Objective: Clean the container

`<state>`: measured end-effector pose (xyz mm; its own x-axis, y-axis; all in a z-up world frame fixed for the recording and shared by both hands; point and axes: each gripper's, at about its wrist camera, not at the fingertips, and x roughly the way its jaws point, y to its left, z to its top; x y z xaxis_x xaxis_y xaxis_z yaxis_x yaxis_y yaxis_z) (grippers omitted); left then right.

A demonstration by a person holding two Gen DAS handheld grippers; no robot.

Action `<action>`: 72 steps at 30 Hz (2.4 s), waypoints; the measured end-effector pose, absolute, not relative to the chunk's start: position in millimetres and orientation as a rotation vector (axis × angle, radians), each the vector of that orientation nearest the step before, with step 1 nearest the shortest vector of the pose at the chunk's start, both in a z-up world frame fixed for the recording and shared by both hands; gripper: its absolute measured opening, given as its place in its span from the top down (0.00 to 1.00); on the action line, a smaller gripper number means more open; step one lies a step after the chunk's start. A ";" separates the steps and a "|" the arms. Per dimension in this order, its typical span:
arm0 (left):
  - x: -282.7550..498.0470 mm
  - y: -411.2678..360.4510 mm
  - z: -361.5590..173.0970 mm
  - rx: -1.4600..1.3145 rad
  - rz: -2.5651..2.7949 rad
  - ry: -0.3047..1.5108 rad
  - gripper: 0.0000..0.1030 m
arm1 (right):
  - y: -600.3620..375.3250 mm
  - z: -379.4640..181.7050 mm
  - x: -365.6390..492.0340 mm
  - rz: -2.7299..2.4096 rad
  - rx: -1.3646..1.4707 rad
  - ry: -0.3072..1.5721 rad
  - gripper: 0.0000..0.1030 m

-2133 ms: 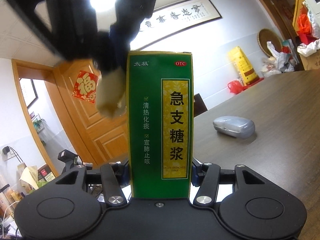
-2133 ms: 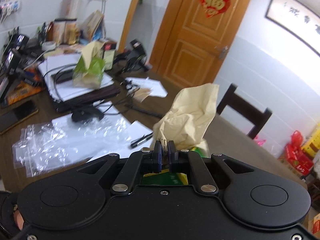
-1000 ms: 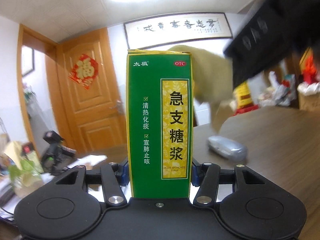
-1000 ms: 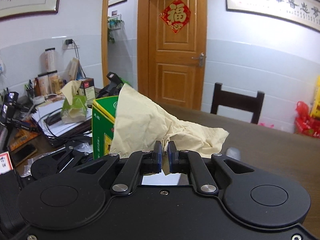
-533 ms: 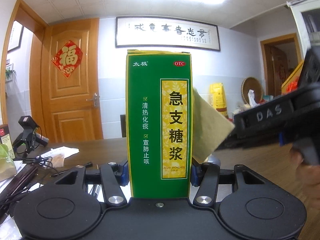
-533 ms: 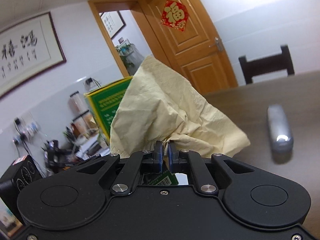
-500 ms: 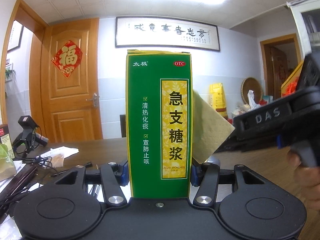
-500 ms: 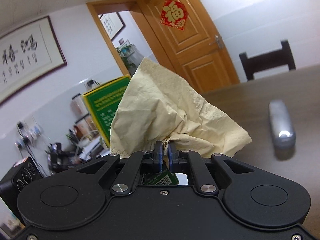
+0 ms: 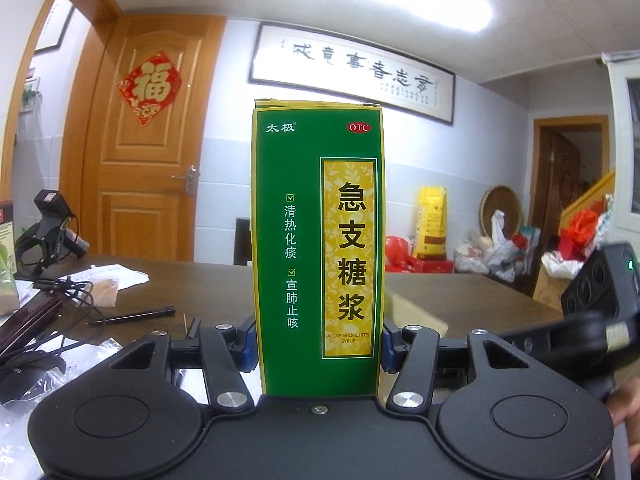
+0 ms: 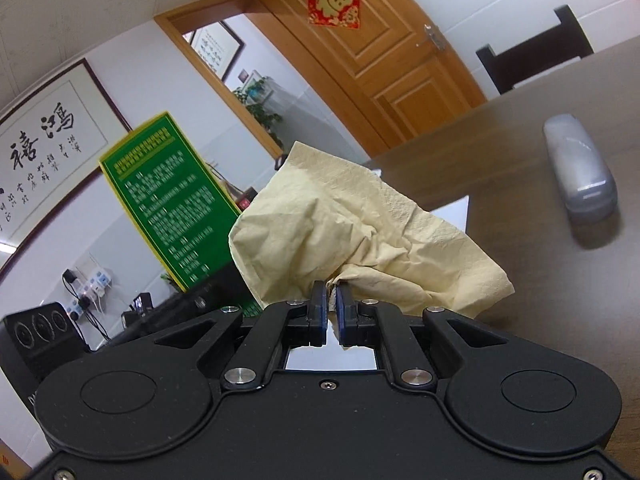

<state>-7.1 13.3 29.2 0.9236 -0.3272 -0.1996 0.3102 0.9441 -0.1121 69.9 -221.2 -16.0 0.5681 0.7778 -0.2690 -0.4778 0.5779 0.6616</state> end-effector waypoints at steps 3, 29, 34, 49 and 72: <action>-5.0 17.7 30.2 -0.101 -0.320 0.221 0.52 | -219.9 -21.3 71.8 0.785 0.603 0.608 0.94; -1.7 37.9 34.1 -0.255 -0.420 0.252 0.52 | -145.8 -14.4 19.8 0.798 0.168 0.506 0.94; 1.0 42.1 32.4 -0.283 -0.446 0.270 0.52 | -123.9 -9.6 -6.9 0.755 -0.033 0.387 0.94; 8.6 40.2 25.3 -0.245 -0.364 0.301 0.52 | -122.9 -4.8 -24.6 0.685 -0.108 0.318 0.94; 13.4 17.5 17.8 -0.108 -0.289 0.343 0.52 | -202.9 0.9 -0.7 0.471 0.181 0.487 0.51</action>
